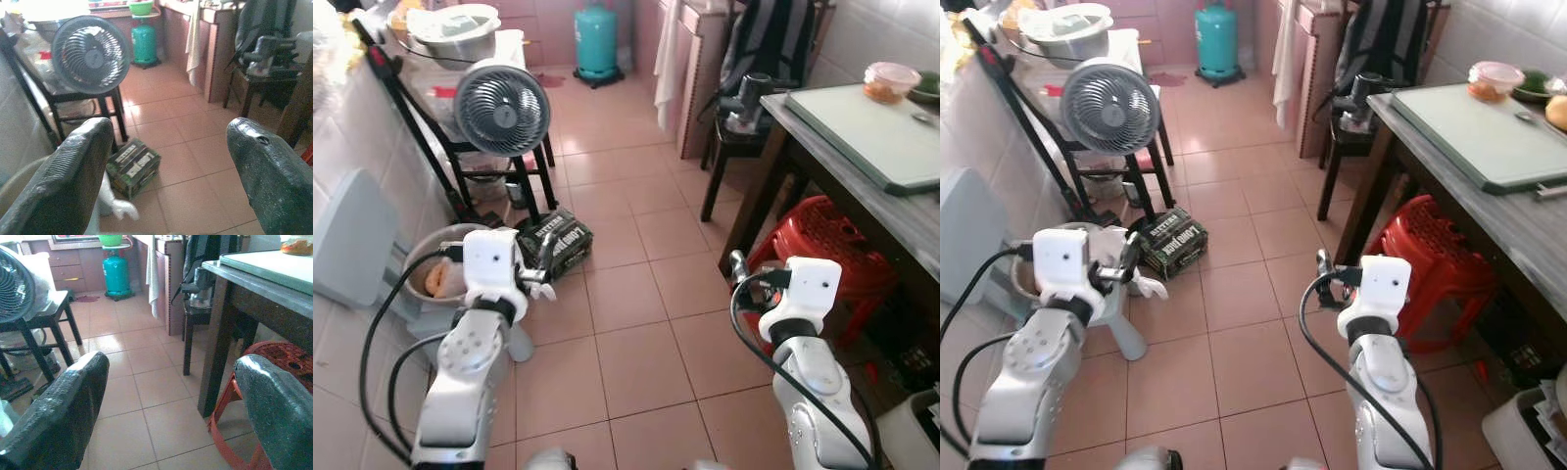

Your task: Setting the table

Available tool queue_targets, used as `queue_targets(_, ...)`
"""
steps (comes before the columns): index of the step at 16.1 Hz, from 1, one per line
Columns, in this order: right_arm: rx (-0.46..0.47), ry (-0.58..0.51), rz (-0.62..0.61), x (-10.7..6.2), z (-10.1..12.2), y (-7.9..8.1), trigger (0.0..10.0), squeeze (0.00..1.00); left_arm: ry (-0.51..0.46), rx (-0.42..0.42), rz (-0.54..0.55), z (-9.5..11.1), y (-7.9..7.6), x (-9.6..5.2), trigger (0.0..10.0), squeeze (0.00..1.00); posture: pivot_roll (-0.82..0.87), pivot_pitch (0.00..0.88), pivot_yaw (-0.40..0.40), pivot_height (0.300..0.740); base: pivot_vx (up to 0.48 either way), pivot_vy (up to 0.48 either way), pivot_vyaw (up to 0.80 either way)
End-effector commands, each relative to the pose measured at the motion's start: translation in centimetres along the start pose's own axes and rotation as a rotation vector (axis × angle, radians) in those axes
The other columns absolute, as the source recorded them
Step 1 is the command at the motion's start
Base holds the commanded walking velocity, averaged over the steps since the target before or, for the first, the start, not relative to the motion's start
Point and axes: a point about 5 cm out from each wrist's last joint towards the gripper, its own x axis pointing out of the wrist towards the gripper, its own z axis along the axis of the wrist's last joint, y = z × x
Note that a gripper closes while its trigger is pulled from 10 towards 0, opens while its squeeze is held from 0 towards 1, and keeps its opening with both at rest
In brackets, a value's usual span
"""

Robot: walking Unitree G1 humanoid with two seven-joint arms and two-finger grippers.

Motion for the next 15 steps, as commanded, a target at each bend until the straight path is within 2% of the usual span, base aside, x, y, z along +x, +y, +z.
queue_targets(1,-0.003,0.01,0.0,0.35,0.01,-0.07,10.0,0.0,0.002,0.002,0.0,-0.08,0.14,0.02,10.0,0.0,0.01,0.0,0.009,0.74,0.0,0.48,0.0)
queue_targets(9,-0.012,0.024,0.012,0.13,-0.19,0.08,10.0,0.0,0.003,0.003,0.005,-0.3,-0.03,-0.22,10.0,0.0,0.01,0.0,-0.001,0.74,0.0,0.452,-0.8)
queue_targets(12,-0.012,0.027,0.009,0.16,-0.2,0.01,10.0,0.0,-0.009,0.007,-0.005,-0.18,-0.13,-0.27,10.0,0.0,0.01,0.0,-0.003,0.74,0.0,0.0,-0.8)
queue_targets(15,-0.016,0.028,0.012,0.14,-0.2,0.02,10.0,0.0,0.016,-0.079,-0.022,-0.19,-0.49,-0.33,10.0,0.0,0.02,0.0,-0.009,0.74,0.0,0.0,-0.8)
